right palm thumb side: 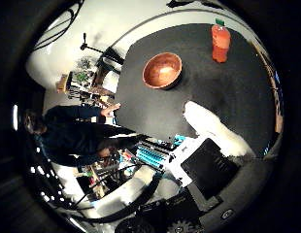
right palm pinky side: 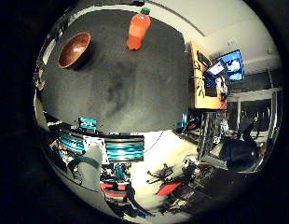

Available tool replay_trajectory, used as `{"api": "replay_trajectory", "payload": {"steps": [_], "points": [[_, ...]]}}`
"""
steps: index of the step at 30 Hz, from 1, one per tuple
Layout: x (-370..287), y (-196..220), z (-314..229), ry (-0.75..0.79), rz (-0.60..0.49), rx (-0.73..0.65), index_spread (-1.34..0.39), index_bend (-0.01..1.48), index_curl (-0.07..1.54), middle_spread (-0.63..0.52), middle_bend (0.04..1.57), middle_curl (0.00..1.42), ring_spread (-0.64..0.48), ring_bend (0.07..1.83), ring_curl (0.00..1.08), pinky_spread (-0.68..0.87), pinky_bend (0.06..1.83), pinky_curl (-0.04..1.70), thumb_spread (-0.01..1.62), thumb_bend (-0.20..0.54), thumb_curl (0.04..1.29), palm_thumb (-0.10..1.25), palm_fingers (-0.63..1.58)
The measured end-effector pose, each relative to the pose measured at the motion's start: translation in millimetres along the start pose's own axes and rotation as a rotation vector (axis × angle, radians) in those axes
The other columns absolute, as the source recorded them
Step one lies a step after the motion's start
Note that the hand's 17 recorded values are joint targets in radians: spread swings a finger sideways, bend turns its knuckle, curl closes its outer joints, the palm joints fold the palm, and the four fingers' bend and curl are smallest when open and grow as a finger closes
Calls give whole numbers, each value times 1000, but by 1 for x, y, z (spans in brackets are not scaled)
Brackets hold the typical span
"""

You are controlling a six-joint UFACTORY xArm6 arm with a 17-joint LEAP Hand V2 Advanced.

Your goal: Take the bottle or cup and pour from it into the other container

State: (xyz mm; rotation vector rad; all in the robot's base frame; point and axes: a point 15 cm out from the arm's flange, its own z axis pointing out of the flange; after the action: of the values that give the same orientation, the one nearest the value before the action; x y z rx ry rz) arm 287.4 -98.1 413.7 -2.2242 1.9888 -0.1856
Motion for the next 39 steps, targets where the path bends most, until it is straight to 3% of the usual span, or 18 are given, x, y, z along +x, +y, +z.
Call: {"api": "replay_trajectory", "payload": {"steps": [14,21,30,39], "points": [[2,-4,0,6,-1,11,-368,177,325,-58,198,350,136,286,225,434,623,-4,987,-27,386,852,315],[12,-30,-8,19,10,97,-353,160,309,-37,199,351,137,314,232,441,662,-1,1045,-37,339,673,316],[55,-61,-23,-138,161,246,-305,155,280,-5,225,357,139,390,241,446,755,-4,1035,-28,309,547,301],[106,-82,-23,-246,222,368,-287,160,274,-1,267,362,125,458,239,439,815,-6,1024,-29,296,487,283]]}}
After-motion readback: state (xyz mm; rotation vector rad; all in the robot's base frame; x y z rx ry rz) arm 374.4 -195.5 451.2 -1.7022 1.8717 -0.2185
